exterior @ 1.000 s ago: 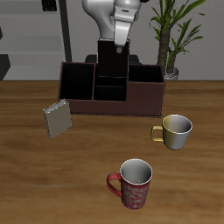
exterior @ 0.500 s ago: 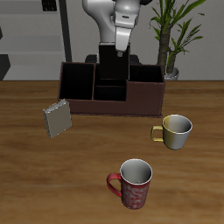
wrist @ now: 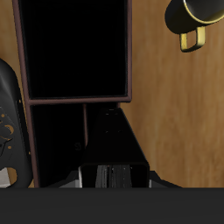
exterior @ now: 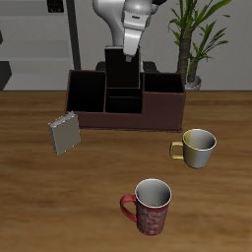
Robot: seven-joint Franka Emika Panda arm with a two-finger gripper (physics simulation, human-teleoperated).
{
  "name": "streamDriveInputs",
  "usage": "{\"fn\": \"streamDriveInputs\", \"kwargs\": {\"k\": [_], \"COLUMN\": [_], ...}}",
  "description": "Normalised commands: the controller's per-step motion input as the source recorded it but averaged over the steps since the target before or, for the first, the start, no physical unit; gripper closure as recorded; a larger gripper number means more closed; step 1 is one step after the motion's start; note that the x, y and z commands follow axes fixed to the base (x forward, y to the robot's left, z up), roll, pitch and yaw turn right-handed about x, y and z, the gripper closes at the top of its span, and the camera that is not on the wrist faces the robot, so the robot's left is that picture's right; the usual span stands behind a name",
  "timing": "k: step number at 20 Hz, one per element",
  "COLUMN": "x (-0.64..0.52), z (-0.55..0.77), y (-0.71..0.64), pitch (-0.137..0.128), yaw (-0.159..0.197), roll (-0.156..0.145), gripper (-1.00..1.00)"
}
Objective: Place the black book into the back desk caddy's front compartment
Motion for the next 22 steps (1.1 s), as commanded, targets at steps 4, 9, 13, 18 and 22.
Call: {"fn": "streamDriveInputs", "kwargs": {"k": [4, 9, 13, 18, 22], "x": [0.01, -0.03, 0.05, 0.01, 0.0], "z": [0.04, -0.07, 0.02, 0.01, -0.09], "y": [0.0, 0.04, -0.04, 0.07, 0.13], "pitch": [-0.015, 0.009, -0.001, -0.007, 0.013], "yaw": [-0.016, -0.011, -0.001, 0.001, 0.031], "roll": [-0.006, 0.013, -0.008, 0.007, 0.035], "gripper": [1.0, 1.0, 1.0, 1.0, 1.0]}}
